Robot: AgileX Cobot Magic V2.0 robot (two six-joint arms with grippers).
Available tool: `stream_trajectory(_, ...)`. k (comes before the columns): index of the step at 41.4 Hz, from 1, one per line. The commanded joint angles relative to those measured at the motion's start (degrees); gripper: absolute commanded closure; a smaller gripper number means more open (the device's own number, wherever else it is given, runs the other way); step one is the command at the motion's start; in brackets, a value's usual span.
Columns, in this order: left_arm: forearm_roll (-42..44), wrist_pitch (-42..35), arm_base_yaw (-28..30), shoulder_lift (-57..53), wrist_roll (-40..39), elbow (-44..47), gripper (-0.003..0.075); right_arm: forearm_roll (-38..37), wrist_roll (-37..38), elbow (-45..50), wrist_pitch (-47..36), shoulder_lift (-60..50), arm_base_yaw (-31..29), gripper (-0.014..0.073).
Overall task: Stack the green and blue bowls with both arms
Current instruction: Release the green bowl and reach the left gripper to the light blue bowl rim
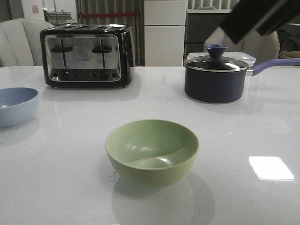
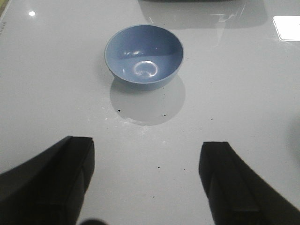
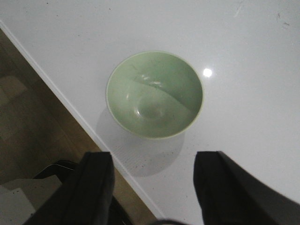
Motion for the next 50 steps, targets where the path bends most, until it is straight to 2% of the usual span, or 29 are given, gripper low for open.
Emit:
stream_trajectory(1,0.4,-4.0,0.0,0.8,-0.1,-1.5,0.0192,-0.1,-0.6,1.1,-3.7,-3.8,0.1,0.0103)
stream_trajectory(7,1.7,-0.4,0.0,10.7,-0.1,-6.0,0.0181,-0.1,-0.6,1.8,-3.3,-4.4,0.1,0.0103)
stream_trajectory(13,1.9,-0.4,0.3,20.6,-0.8,-11.4,0.0077,-0.1,-0.6,1.8,-3.3,-4.3,0.1,0.0103)
stream_trajectory(16,1.9,-0.2,1.1,25.5,-1.5,-14.3,0.0058,-0.1,-0.6,1.8,-3.3,-4.3,0.1,0.0103)
stream_trajectory(29,-2.8,2.2,7.9,47.3,0.2,-30.2,0.0064,-0.1,-0.6,1.8,-3.3,-4.3,0.1,0.0103)
stream_trajectory(42,-13.1,4.6,11.2,65.5,9.9,-43.9,0.0066,-0.1,-0.6,1.8,-3.3,-4.3,0.1,0.0103)
stream_trajectory(50,-13.7,2.8,11.5,73.0,10.4,-50.2,0.0153,-0.1,-0.6,1.8,-3.3,-4.3,0.1,0.0103)
